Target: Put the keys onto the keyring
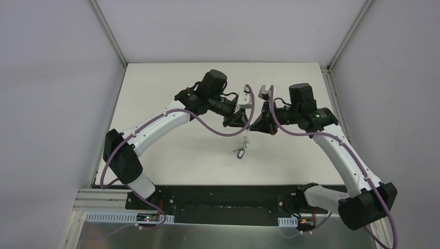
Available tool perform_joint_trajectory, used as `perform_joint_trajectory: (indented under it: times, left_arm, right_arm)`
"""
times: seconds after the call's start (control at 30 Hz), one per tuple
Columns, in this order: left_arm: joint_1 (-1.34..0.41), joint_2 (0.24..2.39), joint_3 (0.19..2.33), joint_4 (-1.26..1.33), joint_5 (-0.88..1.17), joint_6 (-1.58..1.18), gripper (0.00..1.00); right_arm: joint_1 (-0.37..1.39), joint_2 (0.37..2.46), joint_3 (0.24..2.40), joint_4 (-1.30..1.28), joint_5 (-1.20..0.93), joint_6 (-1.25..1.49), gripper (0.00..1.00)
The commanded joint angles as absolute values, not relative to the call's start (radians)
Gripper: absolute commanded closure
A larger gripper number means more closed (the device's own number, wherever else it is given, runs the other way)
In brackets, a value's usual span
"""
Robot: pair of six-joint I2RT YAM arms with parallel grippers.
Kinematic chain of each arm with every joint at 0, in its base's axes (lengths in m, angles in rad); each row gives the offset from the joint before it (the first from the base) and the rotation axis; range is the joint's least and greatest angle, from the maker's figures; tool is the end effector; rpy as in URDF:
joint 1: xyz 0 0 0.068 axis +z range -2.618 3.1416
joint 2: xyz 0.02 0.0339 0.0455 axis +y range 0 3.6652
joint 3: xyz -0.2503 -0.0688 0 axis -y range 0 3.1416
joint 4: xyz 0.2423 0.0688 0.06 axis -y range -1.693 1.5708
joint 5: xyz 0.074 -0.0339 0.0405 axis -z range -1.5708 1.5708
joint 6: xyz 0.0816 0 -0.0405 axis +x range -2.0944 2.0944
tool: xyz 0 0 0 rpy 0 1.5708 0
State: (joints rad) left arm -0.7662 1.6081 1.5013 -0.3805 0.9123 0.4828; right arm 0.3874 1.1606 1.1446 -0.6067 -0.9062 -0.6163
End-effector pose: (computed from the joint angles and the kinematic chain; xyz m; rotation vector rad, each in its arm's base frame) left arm 0.2335 -0.3143 0.3394 1.6002 1.2398 -1.1080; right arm 0.2205 0.1594 0.3266 -1.3833 1.4949 0.8400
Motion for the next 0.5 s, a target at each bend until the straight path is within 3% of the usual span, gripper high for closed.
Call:
perform_joint_trajectory:
  times: [0.0,0.2,0.37,0.47]
  left_arm:
    - [-0.776,1.607,1.540,-0.371,0.955,0.492,0.91]
    - [-0.776,1.600,1.537,-0.374,0.947,0.489,1.00]
    - [-0.774,1.578,1.495,-0.301,0.917,0.387,1.00]
    - [-0.769,1.541,1.427,-0.158,0.922,0.227,1.00]
  right_arm:
    - [0.380,1.124,1.144,-0.558,-0.951,-0.621,1.00]
    - [0.379,1.129,1.143,-0.557,-0.943,-0.619,1.00]
    - [0.367,1.105,1.127,-0.511,-0.951,-0.578,1.00]
    - [0.346,1.068,1.102,-0.457,-0.978,-0.522,0.88]
